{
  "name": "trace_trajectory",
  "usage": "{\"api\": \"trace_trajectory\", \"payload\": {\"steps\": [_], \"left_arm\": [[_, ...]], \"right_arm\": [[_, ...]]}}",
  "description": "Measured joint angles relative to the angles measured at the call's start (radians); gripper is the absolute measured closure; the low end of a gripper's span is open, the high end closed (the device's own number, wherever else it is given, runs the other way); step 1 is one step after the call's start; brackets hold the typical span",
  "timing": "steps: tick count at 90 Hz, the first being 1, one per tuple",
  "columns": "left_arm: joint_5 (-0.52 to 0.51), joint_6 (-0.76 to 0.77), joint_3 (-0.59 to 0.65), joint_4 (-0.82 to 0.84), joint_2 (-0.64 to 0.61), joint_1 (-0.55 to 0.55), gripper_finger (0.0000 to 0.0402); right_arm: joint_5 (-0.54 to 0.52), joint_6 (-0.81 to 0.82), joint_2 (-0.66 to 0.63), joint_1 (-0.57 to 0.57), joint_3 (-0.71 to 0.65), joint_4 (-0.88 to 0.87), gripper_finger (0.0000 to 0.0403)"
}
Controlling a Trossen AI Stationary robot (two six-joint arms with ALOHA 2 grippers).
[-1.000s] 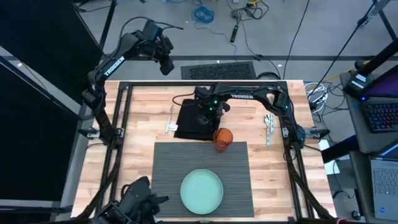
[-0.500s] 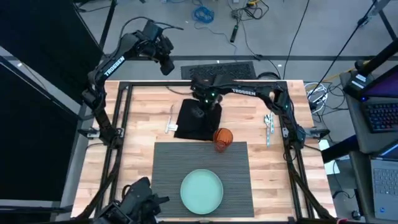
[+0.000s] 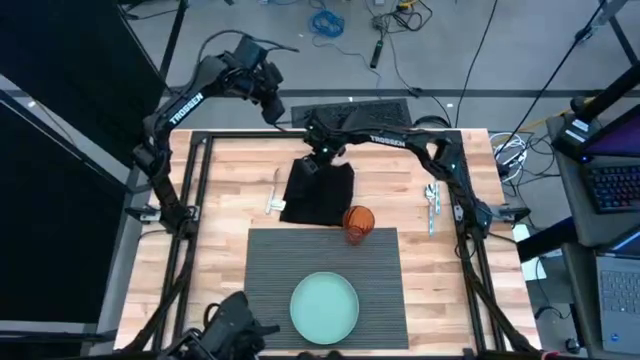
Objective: Set table place
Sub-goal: Fold the black napkin
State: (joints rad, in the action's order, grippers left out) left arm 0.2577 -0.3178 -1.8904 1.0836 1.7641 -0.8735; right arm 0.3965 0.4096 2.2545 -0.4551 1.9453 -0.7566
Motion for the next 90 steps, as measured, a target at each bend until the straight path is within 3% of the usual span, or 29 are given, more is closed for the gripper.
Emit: {"api": "trace_trajectory", "payload": {"steps": [23, 64, 90], "left_arm": [[0.000, 0.032, 0.000, -0.001, 0.000, 0.006, 0.0402], [-0.010, 0.051, 0.000, -0.003, 0.000, 0.038, 0.0402], [-0.075, 0.071, 0.000, -0.003, 0.000, 0.043, 0.0402]], "right_arm": [[0.002, -0.030, 0.005, 0.004, 0.000, 0.124, 0.0366], [0.188, -0.030, 0.004, -0.015, 0.000, 0.231, 0.0184], [0.185, 0.037, -0.018, -0.051, 0.029, 0.290, 0.0149]]}}
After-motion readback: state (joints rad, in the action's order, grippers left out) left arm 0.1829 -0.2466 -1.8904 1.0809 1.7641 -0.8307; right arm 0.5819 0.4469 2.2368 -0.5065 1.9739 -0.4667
